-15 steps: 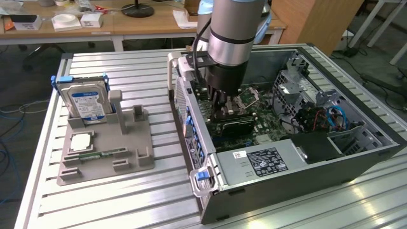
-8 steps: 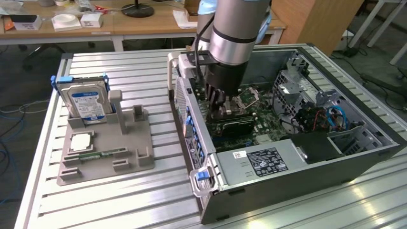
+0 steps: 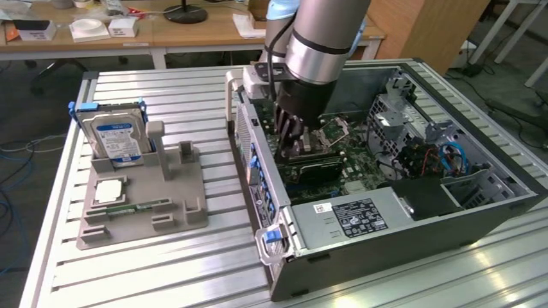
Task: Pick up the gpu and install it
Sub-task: 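Press down on the gpu until it lock into place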
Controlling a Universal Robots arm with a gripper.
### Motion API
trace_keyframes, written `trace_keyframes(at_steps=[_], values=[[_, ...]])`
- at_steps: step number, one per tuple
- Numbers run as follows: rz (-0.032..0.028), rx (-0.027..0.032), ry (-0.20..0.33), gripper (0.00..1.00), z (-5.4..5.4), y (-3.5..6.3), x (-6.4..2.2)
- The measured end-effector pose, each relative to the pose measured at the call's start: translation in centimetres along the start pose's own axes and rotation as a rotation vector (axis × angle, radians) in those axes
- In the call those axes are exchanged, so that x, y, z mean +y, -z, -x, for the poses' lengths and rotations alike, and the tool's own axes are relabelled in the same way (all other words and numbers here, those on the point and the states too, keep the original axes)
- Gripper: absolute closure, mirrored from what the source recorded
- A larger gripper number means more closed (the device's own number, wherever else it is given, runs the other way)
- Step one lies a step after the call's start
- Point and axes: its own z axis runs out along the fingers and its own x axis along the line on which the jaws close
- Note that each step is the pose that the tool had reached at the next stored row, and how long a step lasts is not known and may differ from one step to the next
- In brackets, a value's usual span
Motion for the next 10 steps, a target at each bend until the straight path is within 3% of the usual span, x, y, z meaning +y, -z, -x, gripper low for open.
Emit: trace_keyframes(at_steps=[4,6,10], values=[[0.0277,0.0034,-0.001,0.90,0.12,0.32,-0.38],[0.0443,0.0056,-0.001,0.90,0.18,0.46,-0.58],[0.0888,0.0084,-0.002,0.90,0.22,0.57,-1.07]])
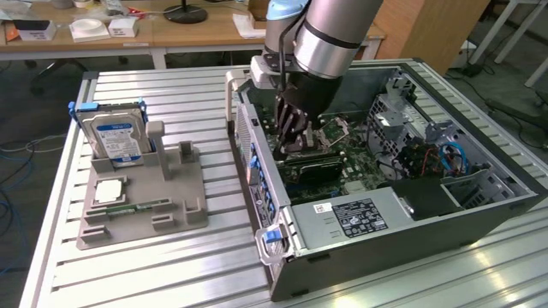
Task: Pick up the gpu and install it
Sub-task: 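Press down on the gpu until it lock into place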
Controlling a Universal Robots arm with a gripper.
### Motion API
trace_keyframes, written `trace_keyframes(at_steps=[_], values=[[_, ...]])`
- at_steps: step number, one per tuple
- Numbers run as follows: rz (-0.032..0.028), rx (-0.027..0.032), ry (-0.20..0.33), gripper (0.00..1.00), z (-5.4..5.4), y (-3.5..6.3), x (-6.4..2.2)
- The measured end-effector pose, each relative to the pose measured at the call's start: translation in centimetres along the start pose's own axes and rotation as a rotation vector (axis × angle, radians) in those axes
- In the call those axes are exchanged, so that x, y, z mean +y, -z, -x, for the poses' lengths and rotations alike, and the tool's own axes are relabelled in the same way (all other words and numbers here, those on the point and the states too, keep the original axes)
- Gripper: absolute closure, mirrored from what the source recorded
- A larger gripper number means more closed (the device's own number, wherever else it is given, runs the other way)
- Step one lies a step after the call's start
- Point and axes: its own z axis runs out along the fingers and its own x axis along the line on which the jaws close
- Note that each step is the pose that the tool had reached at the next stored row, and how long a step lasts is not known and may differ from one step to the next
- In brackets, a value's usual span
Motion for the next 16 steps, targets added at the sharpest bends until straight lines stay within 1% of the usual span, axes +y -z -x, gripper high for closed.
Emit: trace_keyframes(at_steps=[4,5,6,8,10,13,14,16], values=[[0.0476,0.0009,0.000,0.90,0.00,0.14,-0.49],[0.0546,0.0012,0.000,0.90,0.00,0.16,-0.57],[0.0567,0.0013,0.000,0.90,0.00,0.17,-0.58],[0.0571,0.0019,-0.001,0.90,0.00,0.16,-0.58],[0.0577,0.0049,-0.001,0.90,0.00,0.11,-0.60],[0.0594,0.0127,-0.003,0.90,0.00,0.01,-0.61],[0.0599,0.0163,-0.004,0.90,0.00,-0.04,-0.60],[0.0615,0.0263,-0.006,0.90,0.01,-0.11,-0.59]])
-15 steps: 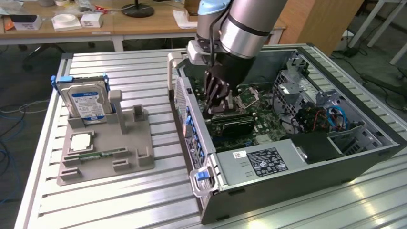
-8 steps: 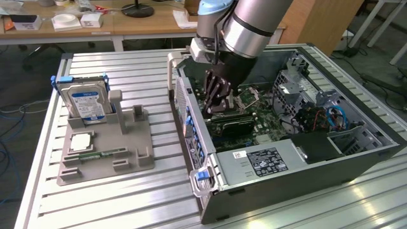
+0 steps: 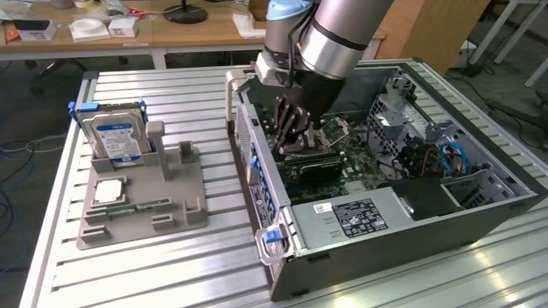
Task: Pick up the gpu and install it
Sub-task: 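Press down on the gpu until it lock into place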
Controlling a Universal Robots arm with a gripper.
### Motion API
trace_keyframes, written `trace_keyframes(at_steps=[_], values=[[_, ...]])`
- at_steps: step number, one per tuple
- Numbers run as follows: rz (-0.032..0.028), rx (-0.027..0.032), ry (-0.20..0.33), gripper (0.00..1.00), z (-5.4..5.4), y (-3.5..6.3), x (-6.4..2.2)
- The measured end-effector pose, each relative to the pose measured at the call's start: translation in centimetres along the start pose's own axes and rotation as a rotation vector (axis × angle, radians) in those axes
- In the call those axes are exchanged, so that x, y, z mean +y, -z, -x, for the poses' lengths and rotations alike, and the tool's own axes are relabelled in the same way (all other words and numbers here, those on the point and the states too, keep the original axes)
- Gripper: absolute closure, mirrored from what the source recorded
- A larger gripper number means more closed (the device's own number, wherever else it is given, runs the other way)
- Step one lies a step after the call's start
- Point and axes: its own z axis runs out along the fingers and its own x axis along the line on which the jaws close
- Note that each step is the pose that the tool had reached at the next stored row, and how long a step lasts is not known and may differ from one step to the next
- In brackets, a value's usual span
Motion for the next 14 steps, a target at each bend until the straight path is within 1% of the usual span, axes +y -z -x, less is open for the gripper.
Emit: trace_keyframes(at_steps=[3,5,6,11,13,14], values=[[0.0032,0.0153,-0.004,0.90,0.06,-0.20,-0.04],[0.0050,0.0241,-0.006,0.90,0.13,-0.32,-0.07],[0.0067,0.0252,-0.006,0.90,0.20,-0.32,-0.08],[0.0096,0.0248,-0.008,0.90,0.86,-0.25,-0.15],[0.0145,0.0244,-0.010,0.90,0.93,-0.23,-0.24],[0.0193,0.0242,-0.011,0.90,0.94,-0.22,-0.28]])
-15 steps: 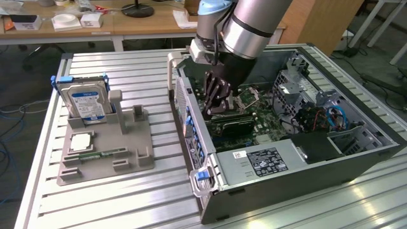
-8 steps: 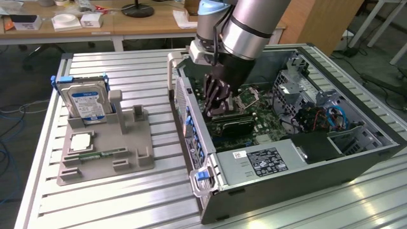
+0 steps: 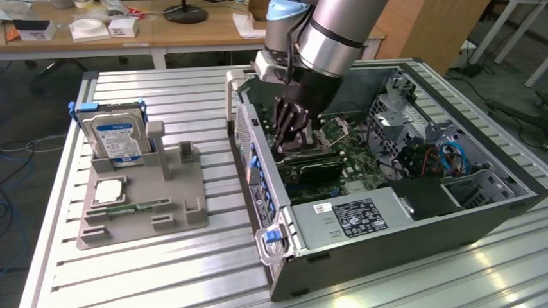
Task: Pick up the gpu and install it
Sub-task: 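Press down on the gpu until it lock into place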
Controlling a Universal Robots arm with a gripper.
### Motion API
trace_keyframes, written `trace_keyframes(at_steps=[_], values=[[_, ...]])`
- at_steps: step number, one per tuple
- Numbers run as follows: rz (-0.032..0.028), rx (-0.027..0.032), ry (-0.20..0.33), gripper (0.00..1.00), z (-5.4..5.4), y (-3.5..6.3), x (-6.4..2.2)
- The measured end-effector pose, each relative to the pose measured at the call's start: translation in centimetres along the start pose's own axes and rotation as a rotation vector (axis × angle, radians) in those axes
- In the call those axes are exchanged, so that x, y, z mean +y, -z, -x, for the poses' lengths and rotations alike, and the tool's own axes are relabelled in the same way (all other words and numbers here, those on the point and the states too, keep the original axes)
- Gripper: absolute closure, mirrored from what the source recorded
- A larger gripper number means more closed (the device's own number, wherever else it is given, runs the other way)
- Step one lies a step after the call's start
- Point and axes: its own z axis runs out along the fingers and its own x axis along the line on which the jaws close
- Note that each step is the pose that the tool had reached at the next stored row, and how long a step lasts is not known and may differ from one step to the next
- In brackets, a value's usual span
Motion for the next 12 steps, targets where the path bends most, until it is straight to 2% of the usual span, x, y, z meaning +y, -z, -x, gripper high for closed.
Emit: trace_keyframes(at_steps=[3,5,9,12], values=[[0.0213,-0.0002,-0.002,0.90,0.02,0.04,-0.09],[0.0314,-0.0007,-0.003,0.90,0.05,0.06,-0.20],[0.0345,-0.0006,-0.004,0.90,0.05,0.06,-0.24],[0.0351,0.0037,-0.005,0.90,0.05,-0.04,-0.28]])
